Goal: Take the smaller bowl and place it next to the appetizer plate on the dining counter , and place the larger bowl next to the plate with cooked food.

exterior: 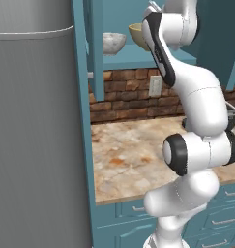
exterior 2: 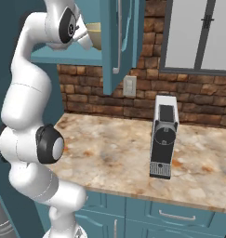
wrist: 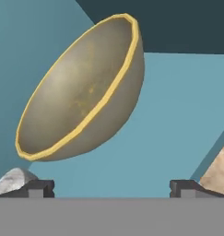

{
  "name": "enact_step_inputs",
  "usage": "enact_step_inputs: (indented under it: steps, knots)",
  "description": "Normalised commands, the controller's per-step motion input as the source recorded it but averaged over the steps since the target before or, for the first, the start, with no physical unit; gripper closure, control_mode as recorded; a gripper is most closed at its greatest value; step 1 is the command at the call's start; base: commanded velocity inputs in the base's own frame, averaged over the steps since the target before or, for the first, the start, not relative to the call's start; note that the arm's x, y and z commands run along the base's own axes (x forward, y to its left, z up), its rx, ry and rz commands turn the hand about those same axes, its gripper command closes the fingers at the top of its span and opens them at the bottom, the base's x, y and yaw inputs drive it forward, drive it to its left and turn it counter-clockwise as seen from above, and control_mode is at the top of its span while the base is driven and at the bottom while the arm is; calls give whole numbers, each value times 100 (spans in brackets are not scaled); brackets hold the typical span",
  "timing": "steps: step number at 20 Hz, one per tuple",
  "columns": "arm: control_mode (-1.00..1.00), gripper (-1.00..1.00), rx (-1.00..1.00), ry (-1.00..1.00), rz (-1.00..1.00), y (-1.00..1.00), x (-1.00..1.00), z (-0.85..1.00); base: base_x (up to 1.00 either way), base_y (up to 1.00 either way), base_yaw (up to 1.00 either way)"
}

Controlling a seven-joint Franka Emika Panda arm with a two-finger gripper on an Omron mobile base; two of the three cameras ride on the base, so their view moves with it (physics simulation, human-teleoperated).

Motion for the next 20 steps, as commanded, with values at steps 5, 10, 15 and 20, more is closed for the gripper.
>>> enact_step_inputs:
  steps: [5,10,15,20]
  knots:
    - [-100,-100,2,1,-3,-19,50,0,0,0,0]
    - [-100,-100,0,0,-2,-8,48,0,0,0,0]
    - [-100,-100,0,2,-2,0,32,-4,0,0,0]
    - [-100,100,0,5,-6,0,5,-30,0,0,0]
